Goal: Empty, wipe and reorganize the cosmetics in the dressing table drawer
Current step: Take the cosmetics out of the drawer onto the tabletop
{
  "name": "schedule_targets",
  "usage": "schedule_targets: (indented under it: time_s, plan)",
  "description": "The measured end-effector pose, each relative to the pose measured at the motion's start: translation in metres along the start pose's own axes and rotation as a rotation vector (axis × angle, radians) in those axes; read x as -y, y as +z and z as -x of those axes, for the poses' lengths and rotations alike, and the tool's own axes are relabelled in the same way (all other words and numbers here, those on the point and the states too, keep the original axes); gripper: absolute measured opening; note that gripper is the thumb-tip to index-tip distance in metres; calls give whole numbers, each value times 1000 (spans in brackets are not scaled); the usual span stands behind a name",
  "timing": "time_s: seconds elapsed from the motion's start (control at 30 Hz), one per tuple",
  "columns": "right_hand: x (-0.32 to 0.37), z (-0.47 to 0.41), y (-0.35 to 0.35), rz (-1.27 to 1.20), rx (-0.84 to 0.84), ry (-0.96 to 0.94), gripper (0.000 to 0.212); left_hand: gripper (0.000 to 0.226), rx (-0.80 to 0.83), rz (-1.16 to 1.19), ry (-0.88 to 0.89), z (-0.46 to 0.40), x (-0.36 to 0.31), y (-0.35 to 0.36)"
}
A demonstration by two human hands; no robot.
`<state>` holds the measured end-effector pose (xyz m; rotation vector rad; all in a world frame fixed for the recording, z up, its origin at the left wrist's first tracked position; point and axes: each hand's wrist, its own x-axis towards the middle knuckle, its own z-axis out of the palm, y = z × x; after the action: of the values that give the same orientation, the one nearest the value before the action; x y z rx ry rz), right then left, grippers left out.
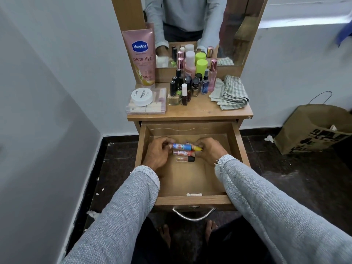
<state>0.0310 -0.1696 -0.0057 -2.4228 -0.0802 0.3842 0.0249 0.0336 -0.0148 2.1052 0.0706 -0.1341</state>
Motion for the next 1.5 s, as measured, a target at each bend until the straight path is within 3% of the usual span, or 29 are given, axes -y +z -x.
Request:
schedule_targets:
  time_s: [0.2, 0.3, 0.53, 0.67, 1.13, 1.3, 1.5]
  plan:
    - [-2, 2, -1, -162, -34, 40, 29, 19, 8, 48, 11, 5, -6, 0]
    - [-3, 7, -7, -202, -132, 29, 26, 18, -26, 79, 23, 6, -8, -2]
    - [12, 24, -50, 65, -470, -394, 28, 21, -60, 203, 100, 10, -23, -8]
    - [26, 7, -80, 139, -607, -410, 27, 22, -73, 202, 99, 12, -23, -8]
    - [45, -51, -106, 339, -542, -275, 29, 21, -72, 146, 123, 12, -20, -7]
    - [39, -41, -99, 232, -588, -319, 38, 22, -68, 153, 115, 10, -20, -5]
    - [26, -32, -88, 200, -606, -313, 25, 21, -49, 156, 99, 9, -18, -4]
